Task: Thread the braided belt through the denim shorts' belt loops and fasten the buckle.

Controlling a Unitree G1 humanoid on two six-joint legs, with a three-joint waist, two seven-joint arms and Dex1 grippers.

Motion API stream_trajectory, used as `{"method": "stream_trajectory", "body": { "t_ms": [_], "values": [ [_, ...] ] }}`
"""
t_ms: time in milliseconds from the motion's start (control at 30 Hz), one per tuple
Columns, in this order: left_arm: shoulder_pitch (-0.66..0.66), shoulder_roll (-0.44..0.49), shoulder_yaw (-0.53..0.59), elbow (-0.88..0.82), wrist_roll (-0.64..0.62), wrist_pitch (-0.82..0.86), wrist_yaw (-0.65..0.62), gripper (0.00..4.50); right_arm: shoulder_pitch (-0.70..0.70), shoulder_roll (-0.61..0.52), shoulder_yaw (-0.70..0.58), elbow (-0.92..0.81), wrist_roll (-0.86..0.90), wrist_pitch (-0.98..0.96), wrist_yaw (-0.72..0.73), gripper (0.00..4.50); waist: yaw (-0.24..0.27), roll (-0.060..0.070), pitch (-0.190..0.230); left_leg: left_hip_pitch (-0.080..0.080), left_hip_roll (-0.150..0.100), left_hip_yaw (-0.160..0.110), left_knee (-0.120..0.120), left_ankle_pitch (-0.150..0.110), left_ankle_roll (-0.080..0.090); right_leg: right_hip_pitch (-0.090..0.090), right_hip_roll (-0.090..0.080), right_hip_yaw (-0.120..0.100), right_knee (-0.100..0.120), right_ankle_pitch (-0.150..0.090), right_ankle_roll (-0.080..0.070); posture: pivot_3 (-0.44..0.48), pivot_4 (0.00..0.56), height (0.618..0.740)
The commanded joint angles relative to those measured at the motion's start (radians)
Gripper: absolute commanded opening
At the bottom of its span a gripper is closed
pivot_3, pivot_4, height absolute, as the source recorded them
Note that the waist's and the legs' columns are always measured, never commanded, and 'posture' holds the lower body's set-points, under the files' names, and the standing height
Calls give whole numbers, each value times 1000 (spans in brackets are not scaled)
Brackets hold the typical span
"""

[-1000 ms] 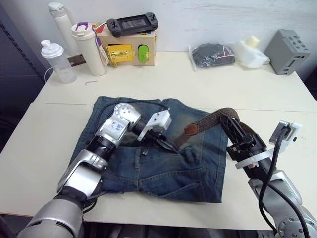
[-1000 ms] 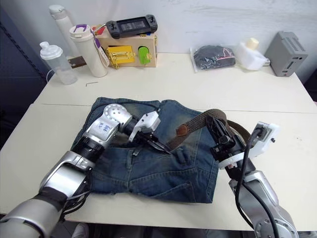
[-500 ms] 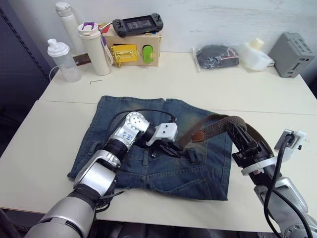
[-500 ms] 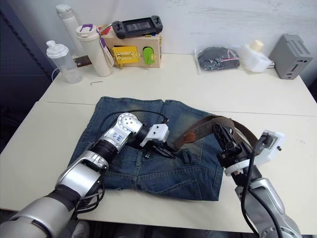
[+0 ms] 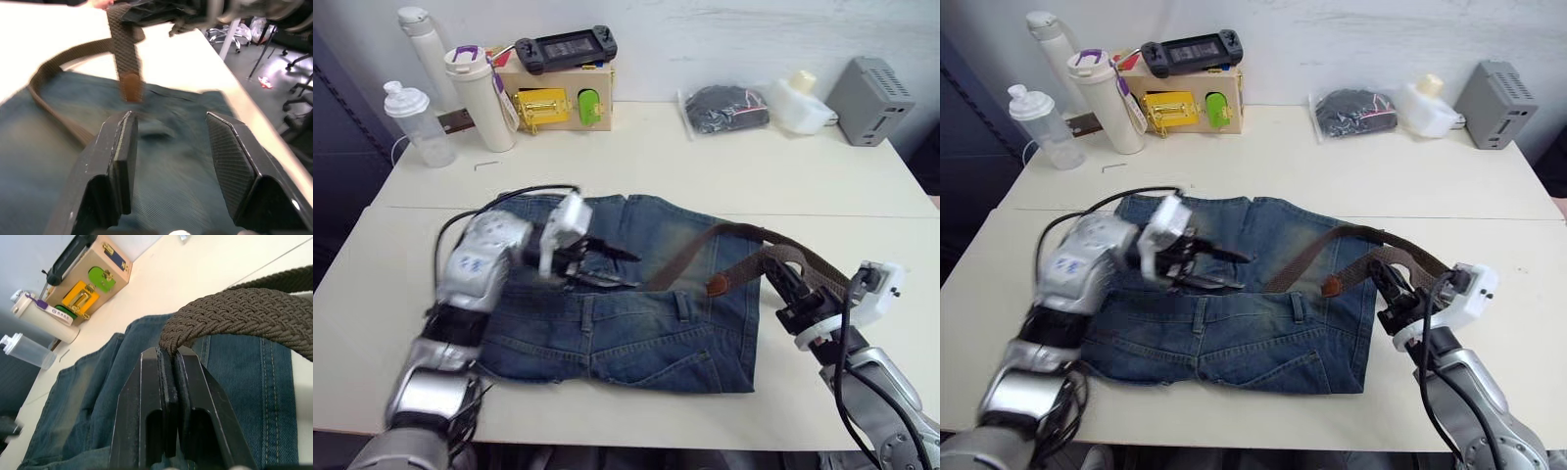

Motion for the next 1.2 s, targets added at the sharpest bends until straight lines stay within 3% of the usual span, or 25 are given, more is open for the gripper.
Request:
{"method": "stream_trajectory", "body": {
  "t_ms": [33, 267, 500, 867, 1200],
  "values": [
    [157, 16, 29, -197, -55, 56, 95, 2505, 10, -18, -11, -9, 31, 27, 47, 0, 4, 0, 0, 0, 0, -1, 1, 0, 0, 0, 0, 0, 0, 0, 0, 0, 150, 740],
    [369, -15, 15, -348, -55, 65, 255, 2505, 13, -18, -48, 52, 76, 43, 81, 0, 9, 1, 0, 0, -1, -4, 1, 0, 0, 5, 0, 1, -5, 0, 0, 0, 150, 740],
    [382, -25, 13, -353, -70, 68, 318, 2505, 11, -2, -55, 101, 167, 74, 101, 0, 4, 1, 0, 1, -1, -4, 0, 0, 0, 5, 1, 0, -5, 0, 0, 0, 150, 740],
    [402, -12, 0, -290, -47, -11, 310, 2505, -15, 16, -104, 118, 278, 65, 85, 0, 4, 2, 1, 1, -1, -4, 0, 0, 0, 6, 1, 0, -5, 0, 0, 0, 150, 740],
    [390, -12, -4, -288, -54, -17, 324, 2505, 6, 26, -37, 113, 204, 98, 93, 0, 4, 2, 1, 1, -1, -4, 0, 0, 0, 6, 1, 0, -5, 0, 0, 0, 150, 740]
  ]
}}
